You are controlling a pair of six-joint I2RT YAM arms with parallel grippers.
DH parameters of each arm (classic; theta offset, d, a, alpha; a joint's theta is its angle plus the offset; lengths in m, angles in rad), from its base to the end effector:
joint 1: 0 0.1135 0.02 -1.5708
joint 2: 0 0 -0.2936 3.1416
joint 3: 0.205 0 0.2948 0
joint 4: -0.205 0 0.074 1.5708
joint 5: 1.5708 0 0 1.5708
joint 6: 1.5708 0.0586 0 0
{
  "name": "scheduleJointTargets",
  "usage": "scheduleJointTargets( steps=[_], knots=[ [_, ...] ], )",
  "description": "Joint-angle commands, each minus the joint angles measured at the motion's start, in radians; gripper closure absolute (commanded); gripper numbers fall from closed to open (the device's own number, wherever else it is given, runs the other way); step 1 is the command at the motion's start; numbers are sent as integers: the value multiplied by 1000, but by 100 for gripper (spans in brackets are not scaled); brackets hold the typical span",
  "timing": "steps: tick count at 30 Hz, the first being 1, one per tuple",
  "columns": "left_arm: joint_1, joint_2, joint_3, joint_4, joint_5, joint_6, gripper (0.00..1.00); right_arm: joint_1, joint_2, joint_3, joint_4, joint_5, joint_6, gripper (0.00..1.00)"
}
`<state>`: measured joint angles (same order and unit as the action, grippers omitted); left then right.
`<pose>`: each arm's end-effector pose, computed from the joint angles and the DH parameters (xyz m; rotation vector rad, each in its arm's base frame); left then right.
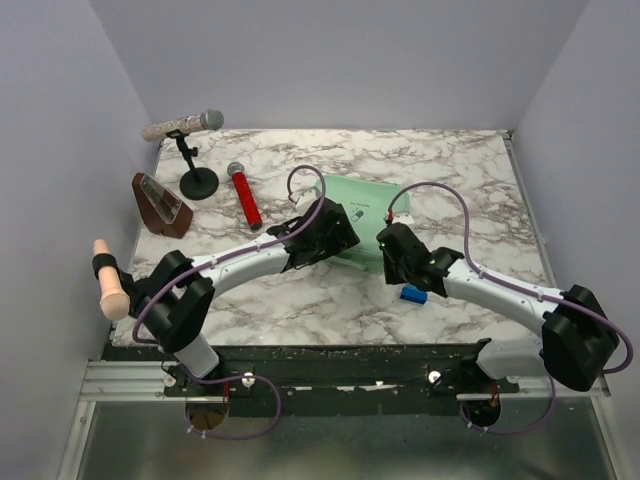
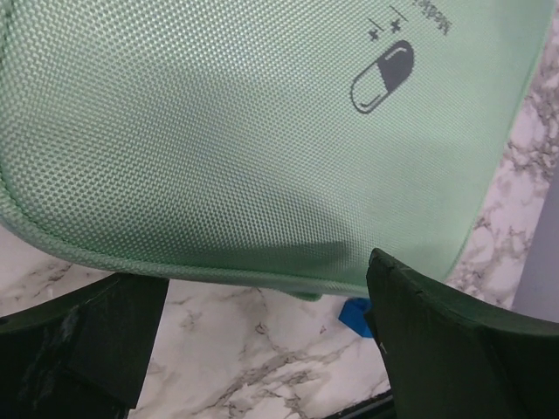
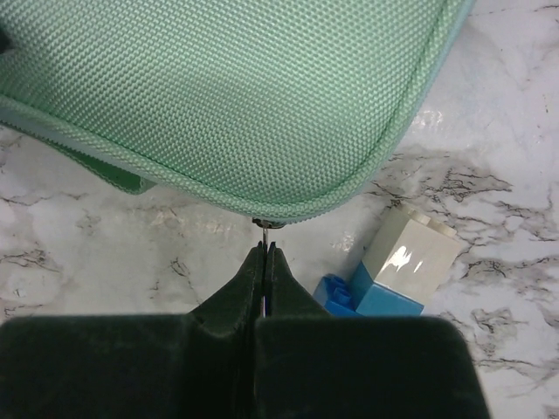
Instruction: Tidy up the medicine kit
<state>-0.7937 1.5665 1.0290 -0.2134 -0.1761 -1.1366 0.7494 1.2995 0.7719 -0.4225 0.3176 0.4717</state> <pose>0.2834 -0.2735 0.2210 -0.5073 2.3828 -0.7474 0.2294 0.1885 0.1974 -0.2149 2.4490 0.1293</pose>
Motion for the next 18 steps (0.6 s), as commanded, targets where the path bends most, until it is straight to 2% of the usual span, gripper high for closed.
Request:
scheduleJointTargets(
  steps=[1, 5, 9, 14, 17, 18],
  knots=[
    [-6, 76, 46, -15, 1, 29, 3, 54, 35, 43, -81, 43, -12, 99],
    [14, 47, -15, 28, -13, 57, 14, 91, 63, 69, -82, 57, -13, 99],
    [86, 40, -50, 40, 10, 104, 28, 139, 115, 113, -82, 64, -13, 99],
    [207, 15, -115, 83, 32, 147, 51, 203, 179, 181, -90, 63, -22, 99],
    [283, 15, -164, 146, 102, 150, 66, 212, 204, 207, -98, 60, -25, 99],
    [293, 23, -161, 143, 107, 165, 75, 214, 207, 208, -102, 66, -25, 99]
  ],
)
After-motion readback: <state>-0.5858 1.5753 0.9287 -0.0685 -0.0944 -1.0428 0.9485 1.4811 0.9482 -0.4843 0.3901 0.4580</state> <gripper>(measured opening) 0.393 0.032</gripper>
